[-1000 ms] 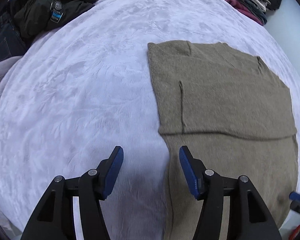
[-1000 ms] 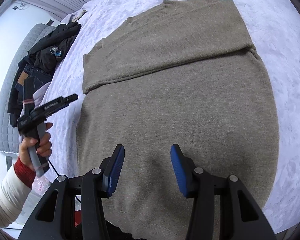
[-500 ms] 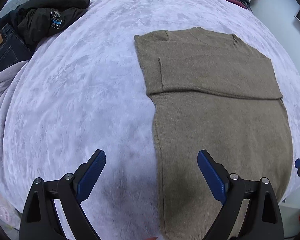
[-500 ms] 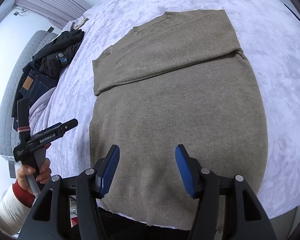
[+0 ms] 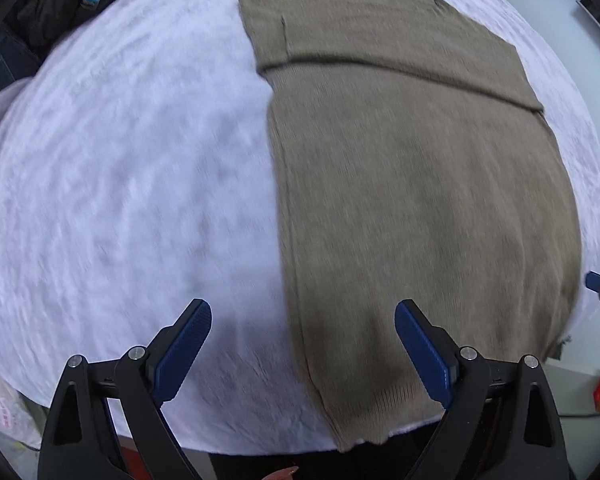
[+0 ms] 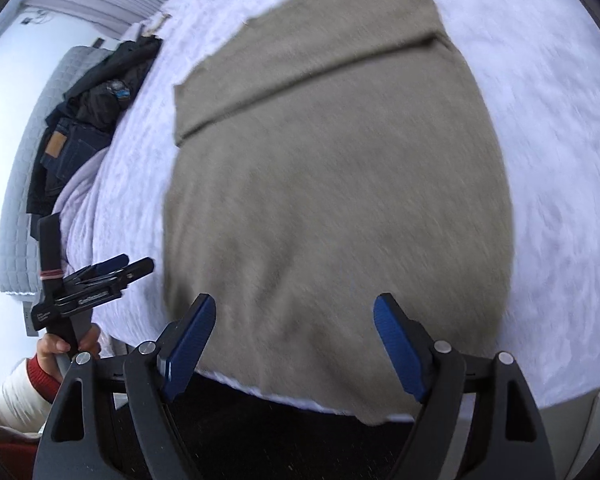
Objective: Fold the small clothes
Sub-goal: 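Move both tools to the hem end of the khaki sweater, then grasp the sweater hem with both tools and fold it up toward the collar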
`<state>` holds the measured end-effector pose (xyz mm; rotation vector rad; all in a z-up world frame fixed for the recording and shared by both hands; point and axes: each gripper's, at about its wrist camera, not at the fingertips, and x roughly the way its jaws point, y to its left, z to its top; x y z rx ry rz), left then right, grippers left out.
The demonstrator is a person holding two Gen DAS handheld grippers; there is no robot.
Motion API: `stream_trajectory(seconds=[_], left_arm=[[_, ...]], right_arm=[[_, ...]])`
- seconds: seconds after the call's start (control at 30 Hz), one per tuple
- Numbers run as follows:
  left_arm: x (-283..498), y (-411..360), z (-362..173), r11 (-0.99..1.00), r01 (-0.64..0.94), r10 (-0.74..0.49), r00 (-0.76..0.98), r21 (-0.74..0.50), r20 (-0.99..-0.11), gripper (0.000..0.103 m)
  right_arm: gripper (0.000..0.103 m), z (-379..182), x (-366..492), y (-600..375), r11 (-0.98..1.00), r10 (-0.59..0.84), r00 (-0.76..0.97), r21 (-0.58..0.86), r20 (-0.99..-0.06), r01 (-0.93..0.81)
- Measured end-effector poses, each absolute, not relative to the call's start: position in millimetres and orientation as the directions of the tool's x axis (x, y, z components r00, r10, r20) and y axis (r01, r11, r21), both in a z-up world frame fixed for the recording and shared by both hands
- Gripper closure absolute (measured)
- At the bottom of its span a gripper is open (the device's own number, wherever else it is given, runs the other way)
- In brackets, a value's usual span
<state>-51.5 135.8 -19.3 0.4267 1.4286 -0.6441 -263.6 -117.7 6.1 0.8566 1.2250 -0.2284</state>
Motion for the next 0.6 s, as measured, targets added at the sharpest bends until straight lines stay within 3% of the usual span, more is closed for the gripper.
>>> stream_trajectory(seconds=[0.23, 0.6], left_arm=[[-91, 155, -53, 0.715, 0.662, -0.154, -0.165, -0.225, -0.974, 0.009], [-105, 153, -67, 0.653, 0.622, -0.279, -0.332, -0.432, -0.901, 0.009]], right_arm=[[0.019, -39, -335, -141, 0.620, 0.327, 0.227, 0.390, -0.917, 0.681], [0.018, -93, -356, -146, 0.443, 0.553, 0.366, 0.636, -0.749, 0.632]])
